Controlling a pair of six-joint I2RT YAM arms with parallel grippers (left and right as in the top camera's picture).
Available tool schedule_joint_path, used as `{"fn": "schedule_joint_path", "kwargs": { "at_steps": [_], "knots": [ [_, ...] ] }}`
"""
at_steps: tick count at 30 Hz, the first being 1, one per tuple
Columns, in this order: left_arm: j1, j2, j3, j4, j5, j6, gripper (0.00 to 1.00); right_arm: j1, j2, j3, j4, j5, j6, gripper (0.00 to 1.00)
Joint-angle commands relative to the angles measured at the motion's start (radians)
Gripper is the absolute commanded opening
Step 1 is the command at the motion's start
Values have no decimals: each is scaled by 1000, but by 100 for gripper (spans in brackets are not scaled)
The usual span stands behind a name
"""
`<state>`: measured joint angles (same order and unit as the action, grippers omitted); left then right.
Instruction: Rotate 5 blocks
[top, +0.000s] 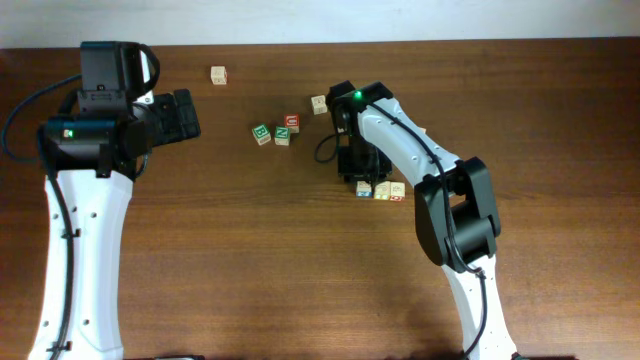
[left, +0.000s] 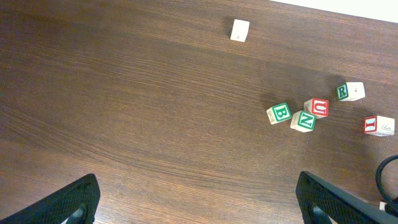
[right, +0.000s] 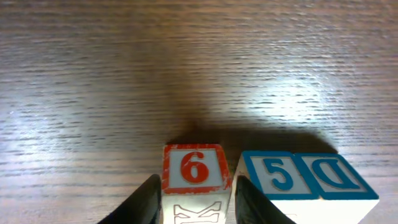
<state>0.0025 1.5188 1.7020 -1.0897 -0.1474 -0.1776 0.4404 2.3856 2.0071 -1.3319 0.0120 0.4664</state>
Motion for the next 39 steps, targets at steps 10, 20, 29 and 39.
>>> {"fn": "schedule_joint_path", "kwargs": {
  "at_steps": [10, 20, 29, 39],
  "knots": [
    [5, 7, 17, -1, -10, -13, 99, -8, -5, 149, -87, 11, -17, 42],
    [5, 7, 17, -1, -10, -12, 99, 43, -4, 162, -50, -121, -74, 41],
    [5, 7, 17, -1, -11, -13, 99, 119, 6, 136, 16, -97, -89, 41],
    [5, 7, 17, -1, -10, -13, 99, 122, 47, 63, 42, -32, -84, 36]
  ]
}}
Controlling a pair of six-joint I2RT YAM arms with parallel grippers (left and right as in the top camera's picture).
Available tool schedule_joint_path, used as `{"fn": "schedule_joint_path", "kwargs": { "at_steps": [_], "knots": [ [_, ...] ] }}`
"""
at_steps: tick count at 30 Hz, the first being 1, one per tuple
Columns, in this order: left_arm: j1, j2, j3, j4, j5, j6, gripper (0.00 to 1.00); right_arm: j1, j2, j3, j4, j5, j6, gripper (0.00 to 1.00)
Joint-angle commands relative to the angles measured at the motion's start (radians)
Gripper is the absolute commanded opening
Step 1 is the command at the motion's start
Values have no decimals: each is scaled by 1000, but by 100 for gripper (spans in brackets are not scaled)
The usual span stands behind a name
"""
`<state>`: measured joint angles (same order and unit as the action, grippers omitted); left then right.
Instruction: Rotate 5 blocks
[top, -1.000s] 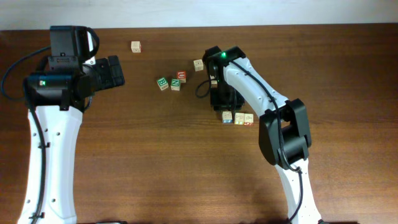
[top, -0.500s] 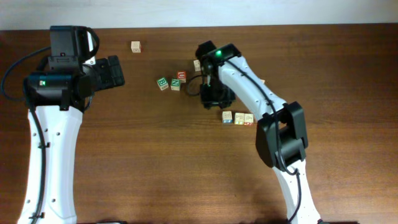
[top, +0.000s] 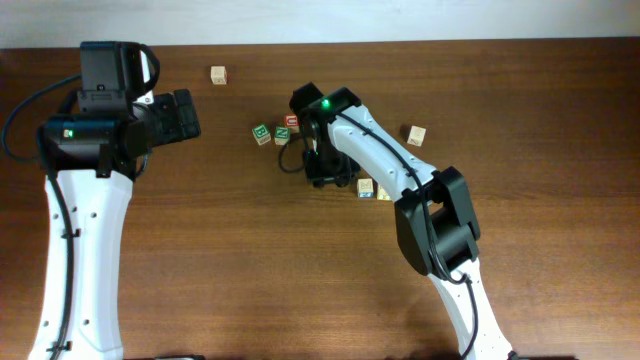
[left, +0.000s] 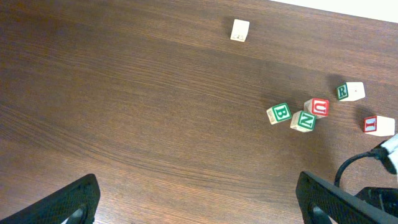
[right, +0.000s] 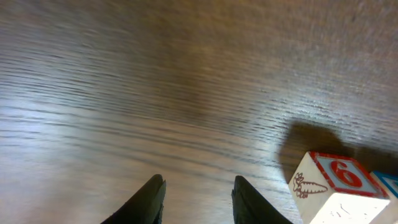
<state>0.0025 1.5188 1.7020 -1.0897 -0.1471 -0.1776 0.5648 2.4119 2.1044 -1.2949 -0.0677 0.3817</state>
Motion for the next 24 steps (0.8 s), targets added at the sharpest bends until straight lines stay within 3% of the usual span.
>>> {"fn": "schedule_joint_path", "kwargs": {
  "at_steps": [1, 24],
  "knots": [
    [5, 7, 17, -1, -11, -13, 99, -4, 20, -44, 6, 65, 1, 36],
    [5, 7, 17, -1, -11, -12, 99, -24, 20, -53, -11, 138, 123, 31]
  ]
}}
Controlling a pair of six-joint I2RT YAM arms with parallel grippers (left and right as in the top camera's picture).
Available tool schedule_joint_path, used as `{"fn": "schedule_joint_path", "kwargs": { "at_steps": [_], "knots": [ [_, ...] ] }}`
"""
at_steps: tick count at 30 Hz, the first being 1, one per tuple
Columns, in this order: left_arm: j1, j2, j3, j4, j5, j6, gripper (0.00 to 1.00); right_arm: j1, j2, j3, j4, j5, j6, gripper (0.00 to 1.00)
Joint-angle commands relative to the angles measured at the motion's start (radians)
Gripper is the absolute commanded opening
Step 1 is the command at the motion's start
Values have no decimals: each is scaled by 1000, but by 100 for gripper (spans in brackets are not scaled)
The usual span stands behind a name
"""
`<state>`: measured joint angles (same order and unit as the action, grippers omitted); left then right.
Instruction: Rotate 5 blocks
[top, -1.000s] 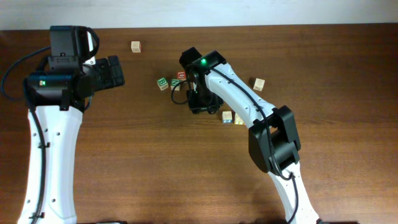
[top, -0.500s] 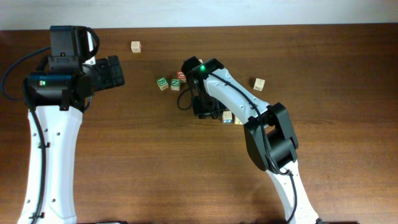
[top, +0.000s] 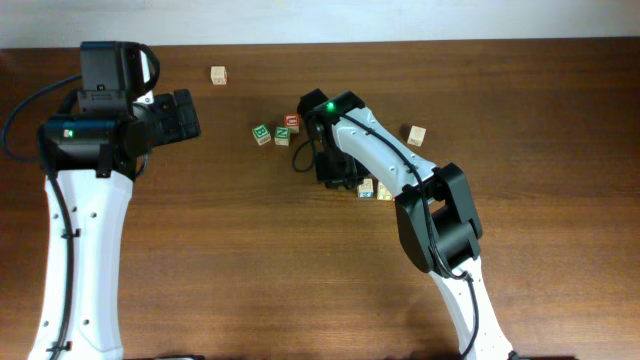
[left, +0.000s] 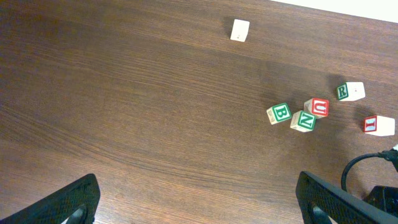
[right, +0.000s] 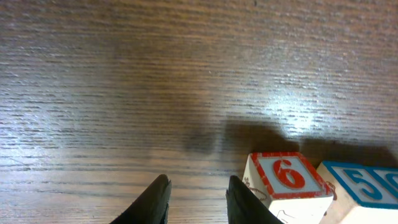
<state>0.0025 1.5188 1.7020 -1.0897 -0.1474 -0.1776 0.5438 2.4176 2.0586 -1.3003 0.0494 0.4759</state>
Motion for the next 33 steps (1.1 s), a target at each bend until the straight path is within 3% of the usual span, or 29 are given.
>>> {"fn": "schedule_joint_path", "kwargs": {
  "at_steps": [1, 25, 33],
  "knots": [
    [5, 7, 17, -1, -10, -13, 99, -3, 14, -7, -8, 21, 31, 31],
    [5, 7, 17, -1, -10, -13, 99, -48, 14, -3, -61, 2, 79, 31],
    [5, 7, 17, -1, -10, -12, 99, -86, -52, 196, -150, -27, -5, 31]
  ]
}}
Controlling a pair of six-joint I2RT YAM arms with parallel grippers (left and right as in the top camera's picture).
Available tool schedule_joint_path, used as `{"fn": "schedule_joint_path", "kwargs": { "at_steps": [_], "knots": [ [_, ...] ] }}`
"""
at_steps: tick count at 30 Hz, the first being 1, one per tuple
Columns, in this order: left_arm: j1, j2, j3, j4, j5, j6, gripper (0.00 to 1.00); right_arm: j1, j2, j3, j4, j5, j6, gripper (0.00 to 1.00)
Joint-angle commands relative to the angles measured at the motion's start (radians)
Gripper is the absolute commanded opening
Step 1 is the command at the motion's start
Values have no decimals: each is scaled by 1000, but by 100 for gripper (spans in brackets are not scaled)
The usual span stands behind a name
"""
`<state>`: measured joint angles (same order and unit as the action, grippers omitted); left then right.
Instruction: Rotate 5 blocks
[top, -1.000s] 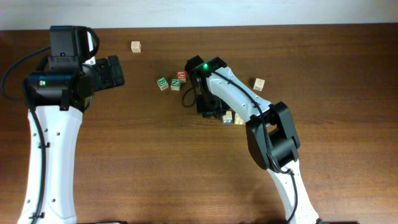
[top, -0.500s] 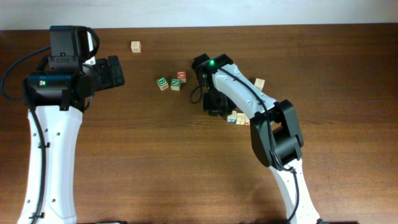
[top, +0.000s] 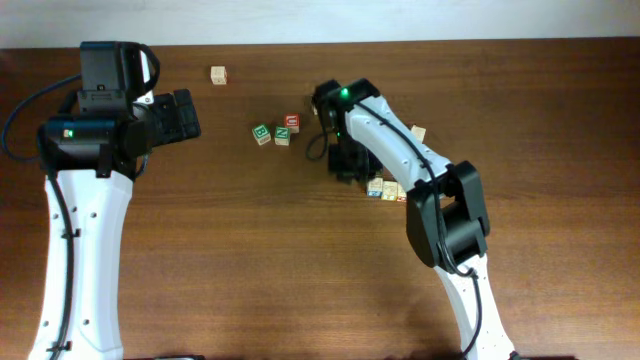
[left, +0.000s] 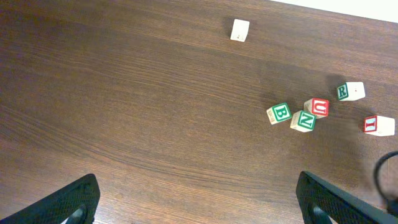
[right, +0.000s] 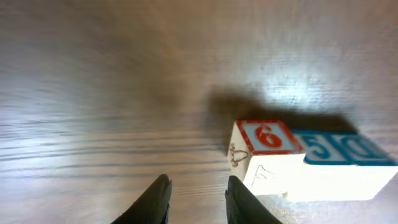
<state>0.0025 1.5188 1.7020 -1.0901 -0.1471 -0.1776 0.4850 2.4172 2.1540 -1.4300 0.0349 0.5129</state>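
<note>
In the right wrist view a block with a red 6 (right: 267, 138) stands on the wood, touching a blue 5/D block (right: 339, 149) on its right. My right gripper (right: 196, 200) is open and empty, low over the table just left of the 6 block. Overhead, the right gripper (top: 345, 162) is beside that row of blocks (top: 388, 188). My left gripper (left: 199, 208) hangs open high above bare table. Below it lie the green B (left: 279, 113), green N (left: 303, 121), red U (left: 316, 107), green R (left: 351, 91) and red I (left: 378, 125) blocks.
A plain block (top: 218, 75) lies alone at the far side of the table, and another pale block (top: 417, 133) sits right of the right arm. The right arm's cable (top: 318, 148) loops near the B, N and U blocks.
My right arm has shifted a little to the right, nearer the block row. The 6 block still stands to the right of the open fingers. The left arm has not moved.
At first the right gripper's fingers stood on either side of the 6 block. Then the gripper was off to the left, open, with the block free on the table. It has stayed left of the block since, and the left arm has been still throughout.
</note>
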Motion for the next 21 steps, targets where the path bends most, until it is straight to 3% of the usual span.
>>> {"fn": "schedule_joint_path", "kwargs": {
  "at_steps": [1, 7, 21],
  "knots": [
    [5, 7, 17, -1, -11, -13, 99, -36, -56, 136, -34, -13, -47, 31],
    [5, 7, 17, -1, -11, -12, 99, -135, -57, 320, -70, -4, -125, 31],
    [5, 7, 17, -1, -11, -13, 99, -349, -35, 290, 47, 23, -165, 37]
  ]
}}
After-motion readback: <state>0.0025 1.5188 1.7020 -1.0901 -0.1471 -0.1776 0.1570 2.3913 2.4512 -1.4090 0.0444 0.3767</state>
